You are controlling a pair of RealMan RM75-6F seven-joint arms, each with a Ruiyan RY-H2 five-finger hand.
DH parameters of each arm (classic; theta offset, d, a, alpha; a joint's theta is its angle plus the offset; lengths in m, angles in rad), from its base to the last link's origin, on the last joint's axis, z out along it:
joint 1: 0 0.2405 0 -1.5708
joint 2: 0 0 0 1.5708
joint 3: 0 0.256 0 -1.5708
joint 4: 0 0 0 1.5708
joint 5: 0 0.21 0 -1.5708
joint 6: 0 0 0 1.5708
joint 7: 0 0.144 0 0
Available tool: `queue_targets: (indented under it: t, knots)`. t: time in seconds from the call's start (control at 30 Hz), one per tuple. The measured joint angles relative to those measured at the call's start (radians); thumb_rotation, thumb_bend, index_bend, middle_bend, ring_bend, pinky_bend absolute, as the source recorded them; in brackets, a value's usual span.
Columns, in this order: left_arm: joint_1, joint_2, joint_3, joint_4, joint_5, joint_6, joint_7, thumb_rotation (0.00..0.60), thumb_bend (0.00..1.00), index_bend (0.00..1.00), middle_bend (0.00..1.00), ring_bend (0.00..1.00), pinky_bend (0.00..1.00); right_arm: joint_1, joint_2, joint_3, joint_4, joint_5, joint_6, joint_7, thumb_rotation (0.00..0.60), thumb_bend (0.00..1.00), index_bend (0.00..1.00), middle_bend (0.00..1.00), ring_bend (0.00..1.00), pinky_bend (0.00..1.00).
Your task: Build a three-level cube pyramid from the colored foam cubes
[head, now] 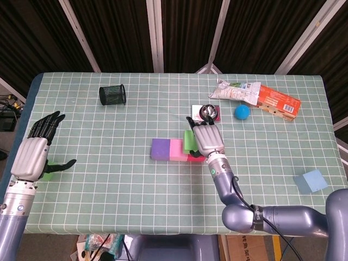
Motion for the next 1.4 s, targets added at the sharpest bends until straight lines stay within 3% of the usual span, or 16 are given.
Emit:
queue_targets:
  t: [1.4]
  knots:
    - [-0.002,0.012,0.001,-0.002,0.003,-0.003,-0.020,0.600,0.11,0.00,0.00,0.00,0.00,0.051,-0.037,-0.021,0.036,0.053,-0.002,0.013,0.600,0.25,0.09,0.35,0.26,0.06]
